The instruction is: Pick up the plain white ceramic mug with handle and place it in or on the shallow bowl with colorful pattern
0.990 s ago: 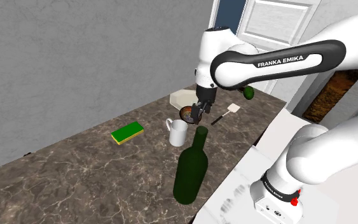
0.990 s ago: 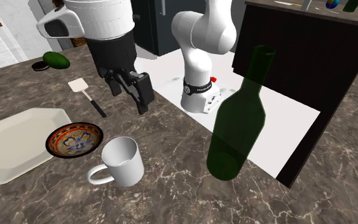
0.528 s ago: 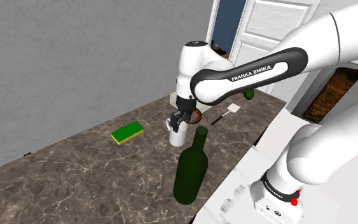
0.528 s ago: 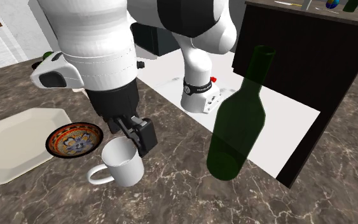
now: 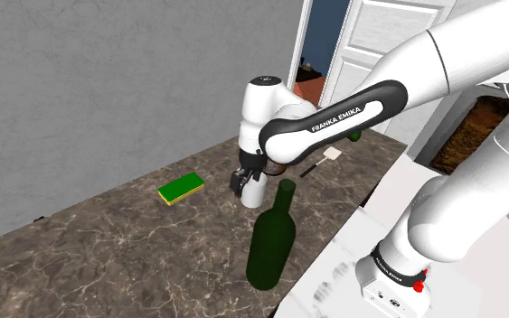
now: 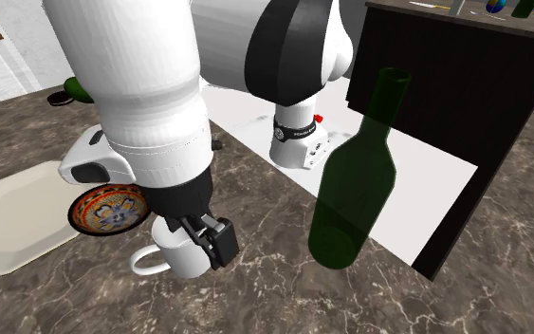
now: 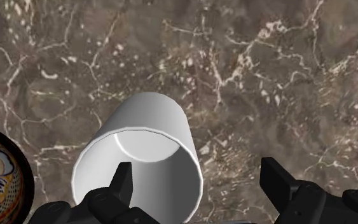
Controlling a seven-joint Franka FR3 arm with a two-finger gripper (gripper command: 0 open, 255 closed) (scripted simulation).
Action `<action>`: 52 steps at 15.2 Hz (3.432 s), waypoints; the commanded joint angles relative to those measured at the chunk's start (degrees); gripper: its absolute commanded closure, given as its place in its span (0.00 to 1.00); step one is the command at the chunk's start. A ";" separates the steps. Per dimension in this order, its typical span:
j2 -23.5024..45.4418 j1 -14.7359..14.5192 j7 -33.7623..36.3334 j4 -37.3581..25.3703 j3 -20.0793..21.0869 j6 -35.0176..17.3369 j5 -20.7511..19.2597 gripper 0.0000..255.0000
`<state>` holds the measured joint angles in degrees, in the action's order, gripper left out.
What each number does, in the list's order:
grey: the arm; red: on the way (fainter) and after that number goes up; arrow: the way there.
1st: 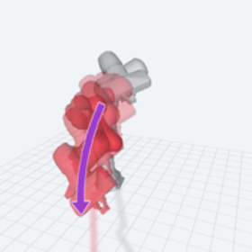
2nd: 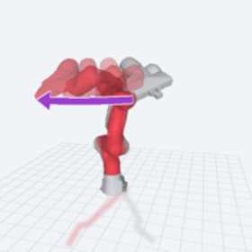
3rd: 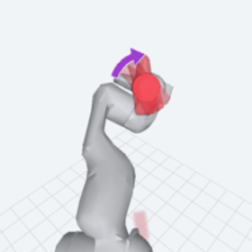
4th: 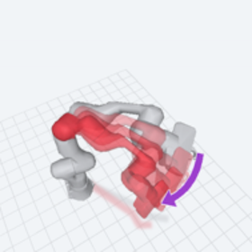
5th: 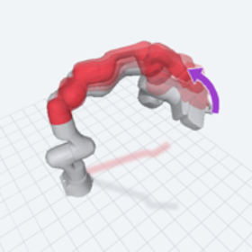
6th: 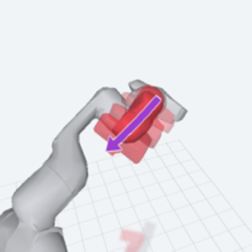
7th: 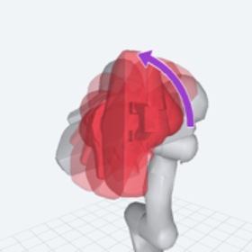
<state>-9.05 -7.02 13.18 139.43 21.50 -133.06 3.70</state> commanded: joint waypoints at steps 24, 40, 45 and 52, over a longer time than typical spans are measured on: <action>-1.27 -0.04 -0.45 -0.79 -0.24 1.95 0.45 1.00; -7.02 -0.21 -1.81 -8.35 -1.57 15.06 1.83 1.00; -6.82 1.62 -5.90 -10.63 -4.46 17.32 1.00 1.00; -3.28 5.82 -14.70 -15.53 -10.32 19.04 -1.08 1.00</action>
<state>-13.12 -1.69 -0.44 124.55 11.83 -113.95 2.90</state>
